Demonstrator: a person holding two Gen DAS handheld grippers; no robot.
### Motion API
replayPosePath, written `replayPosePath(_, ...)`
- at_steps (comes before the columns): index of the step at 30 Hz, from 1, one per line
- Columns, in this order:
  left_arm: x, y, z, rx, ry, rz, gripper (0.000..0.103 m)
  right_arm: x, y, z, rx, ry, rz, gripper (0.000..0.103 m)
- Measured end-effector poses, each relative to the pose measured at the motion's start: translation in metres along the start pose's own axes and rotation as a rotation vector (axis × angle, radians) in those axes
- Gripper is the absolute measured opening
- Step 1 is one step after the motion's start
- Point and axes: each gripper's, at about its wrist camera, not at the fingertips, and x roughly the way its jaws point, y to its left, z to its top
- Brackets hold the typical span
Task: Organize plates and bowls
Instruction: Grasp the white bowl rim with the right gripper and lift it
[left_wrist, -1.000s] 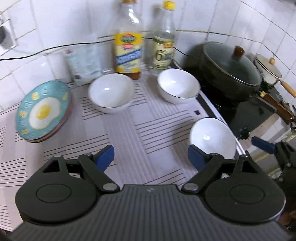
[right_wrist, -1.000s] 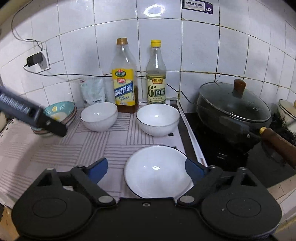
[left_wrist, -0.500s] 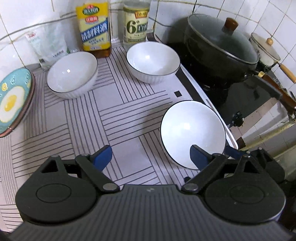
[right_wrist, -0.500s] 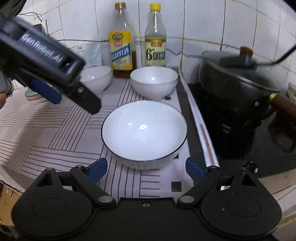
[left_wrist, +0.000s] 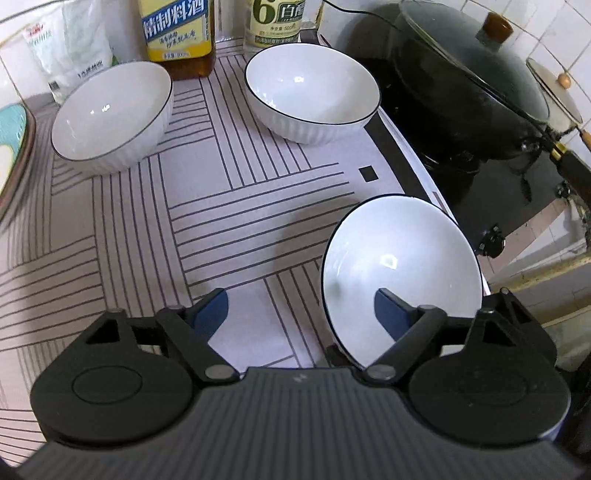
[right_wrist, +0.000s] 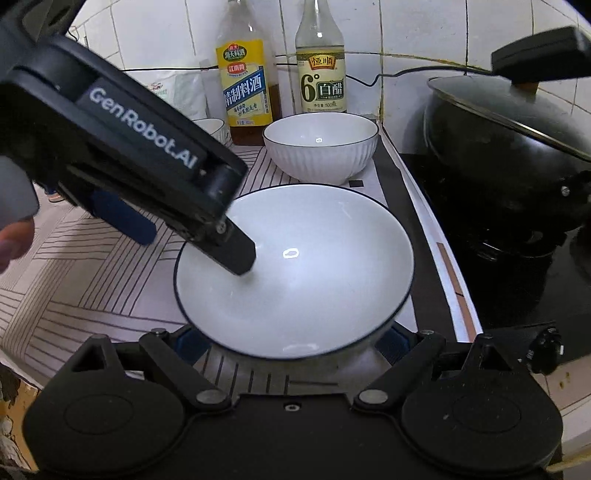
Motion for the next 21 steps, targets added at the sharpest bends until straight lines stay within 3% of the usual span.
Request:
replayPosePath(5, 0.009, 0.002, -0.001, 0.001, 0.024, -0.003, 0.034, 0.0, 0.001, -0.003, 0.001, -0.024, 0.0, 0.096)
replayPosePath(11, 0.006, -0.003, -0.005, 0.013, 0.009, -0.051, 0.008, -0.003, 0.003, -0.003, -0.013, -0.028, 0.005, 0.096)
replayPosePath(14, 0.003, -0.007, -0.008, 0.043, -0.001, -0.023, 0.008, -0.003, 0.005, -0.001, -0.025, -0.026, 0.015, 0.096)
replayPosePath(21, -0.014, 0.012, -0.017, 0.01, -0.005, 0.003, 0.008, -0.006, 0.016, 0.004, -0.037, -0.022, 0.055, 0.096)
